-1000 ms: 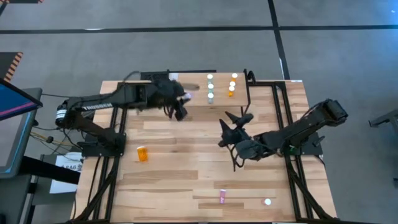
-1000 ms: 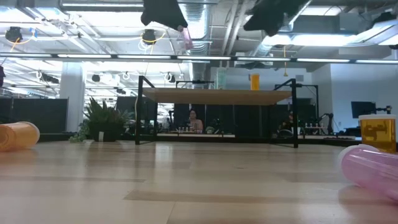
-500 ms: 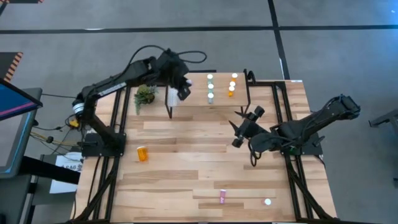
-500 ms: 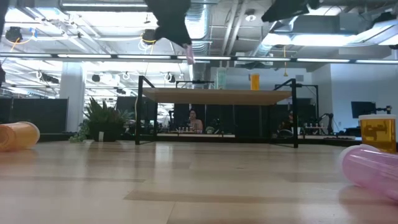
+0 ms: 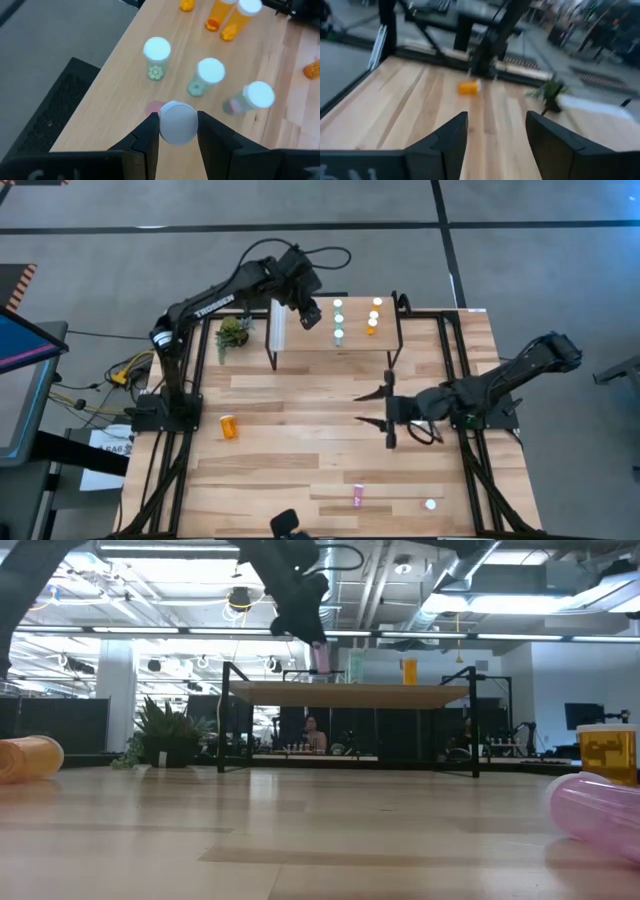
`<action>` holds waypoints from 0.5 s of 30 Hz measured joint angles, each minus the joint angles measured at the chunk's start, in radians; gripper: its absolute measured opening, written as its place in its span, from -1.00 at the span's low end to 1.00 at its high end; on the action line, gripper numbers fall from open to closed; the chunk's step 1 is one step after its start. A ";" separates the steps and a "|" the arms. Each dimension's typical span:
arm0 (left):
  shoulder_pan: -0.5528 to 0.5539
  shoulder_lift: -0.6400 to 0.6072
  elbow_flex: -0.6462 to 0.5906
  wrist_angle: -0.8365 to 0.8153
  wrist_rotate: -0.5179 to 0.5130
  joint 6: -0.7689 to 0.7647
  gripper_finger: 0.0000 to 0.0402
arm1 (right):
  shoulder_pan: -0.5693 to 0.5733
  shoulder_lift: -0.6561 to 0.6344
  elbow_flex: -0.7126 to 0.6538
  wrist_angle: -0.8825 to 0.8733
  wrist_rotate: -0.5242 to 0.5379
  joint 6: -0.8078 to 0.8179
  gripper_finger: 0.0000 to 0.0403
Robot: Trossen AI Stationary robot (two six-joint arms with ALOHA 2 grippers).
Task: Pick and place medicine bottles onto shelf by color
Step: Put the top pink pill bottle on the shelf
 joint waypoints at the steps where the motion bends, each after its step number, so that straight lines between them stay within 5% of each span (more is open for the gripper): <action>1: 0.006 0.007 0.004 -0.002 0.007 0.000 -0.52 | -0.010 -0.017 -0.018 0.034 0.001 -0.012 0.09; 15: 0.071 0.012 0.007 -0.069 0.012 0.011 -0.52 | -0.120 -0.260 -0.247 0.249 -0.071 -0.014 -0.11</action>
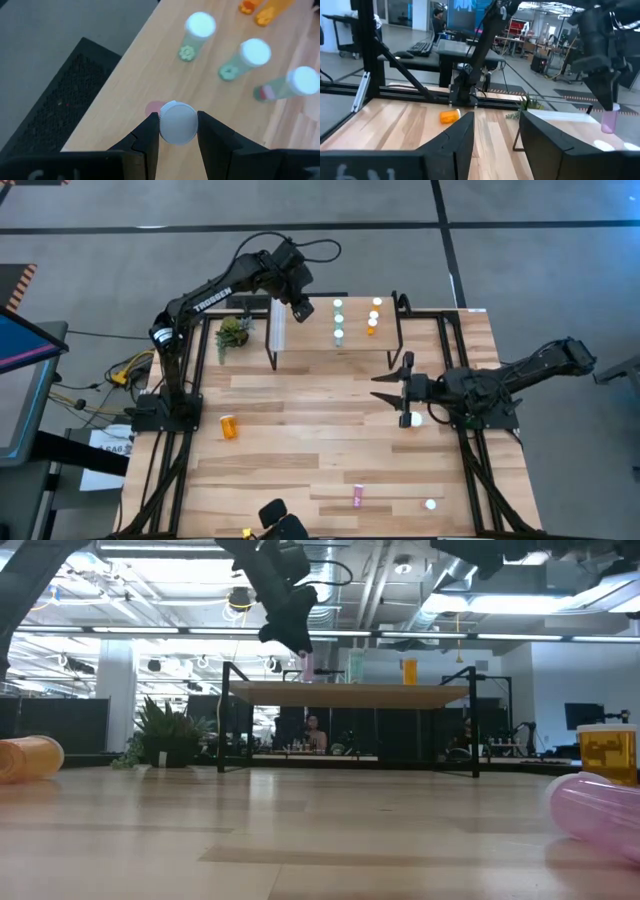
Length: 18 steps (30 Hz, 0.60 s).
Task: Pick and place medicine bottles onto shelf by color
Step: Put the top pink pill bottle on the shelf
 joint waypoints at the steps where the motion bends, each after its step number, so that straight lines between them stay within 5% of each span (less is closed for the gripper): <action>1: -0.001 0.000 0.000 0.005 0.001 0.000 -0.52 | -0.004 0.000 -0.004 0.003 -0.004 0.007 -0.12; 18: 0.023 0.048 -0.001 0.055 0.056 0.000 -0.52 | -0.023 0.010 -0.010 0.016 -0.009 0.018 -0.14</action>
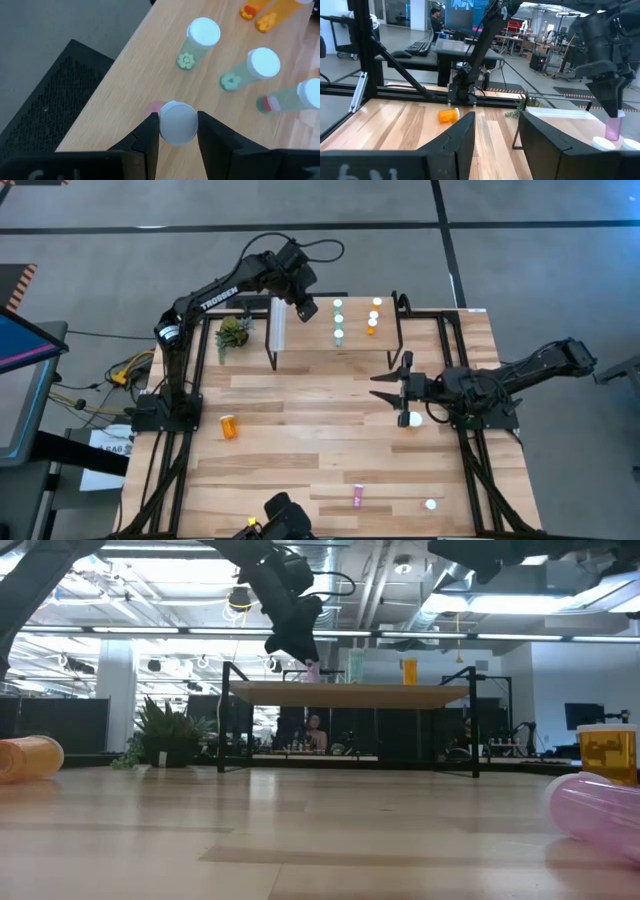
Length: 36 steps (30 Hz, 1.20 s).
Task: Pick and place medicine bottles onto shelf by color
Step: Put the top pink pill bottle on the shelf, then put the right pink pill bottle on the shelf aligned with the other pink pill bottle
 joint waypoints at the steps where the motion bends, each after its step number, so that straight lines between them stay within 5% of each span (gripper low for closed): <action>1: 0.002 0.000 0.000 -0.002 0.000 0.000 -0.52 | -0.004 0.000 0.000 0.001 0.000 0.000 -0.13; 36: 0.004 0.043 -0.004 0.025 0.004 -0.003 -0.26 | -0.002 0.000 0.000 -0.007 0.000 0.010 -0.15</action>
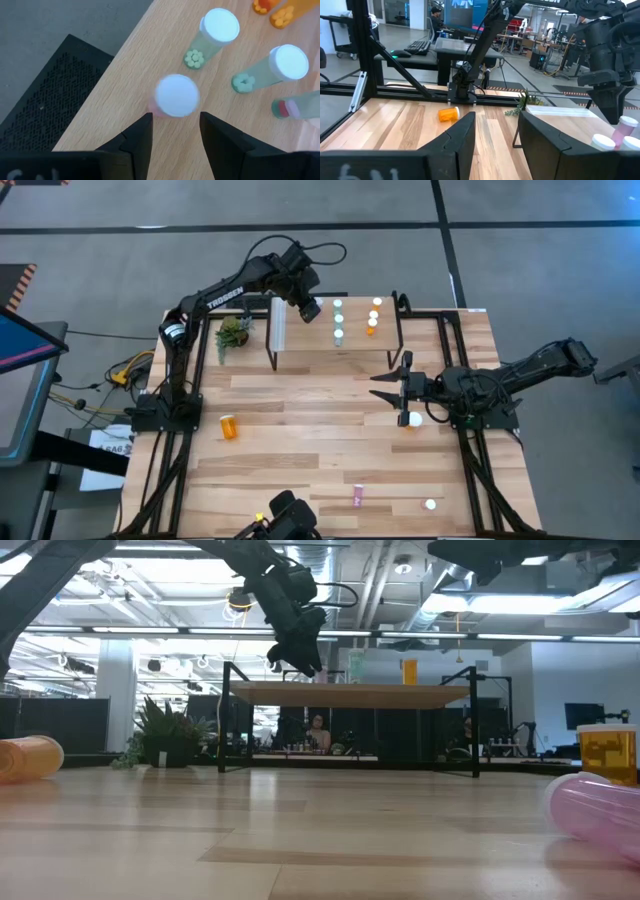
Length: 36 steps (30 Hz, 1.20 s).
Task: Pick and place medicine bottles onto shelf by color
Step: Put the right pink pill bottle on the shelf aligned with the other pink pill bottle
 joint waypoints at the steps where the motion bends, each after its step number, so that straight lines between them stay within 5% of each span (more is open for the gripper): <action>1: 0.000 0.000 0.000 -0.001 0.000 0.000 -0.26 | 0.000 0.000 0.000 0.000 0.000 0.000 -0.15; 13: -0.032 -0.005 0.245 -0.336 -0.080 0.071 -0.26 | 0.002 -0.037 0.000 -0.059 0.001 0.002 -0.17; 20: -0.157 -0.137 0.200 -0.300 -0.192 0.074 -0.33 | 0.057 -0.098 0.000 -0.148 0.023 0.032 -0.19; 27: -0.397 -0.421 -0.068 -0.045 -0.275 0.057 -0.49 | 0.135 -0.130 0.001 -0.179 0.138 0.035 -0.19; 36: -0.733 -0.729 -0.776 0.636 -0.276 -0.077 -0.54 | 0.150 -0.117 0.001 -0.157 0.176 0.046 -0.21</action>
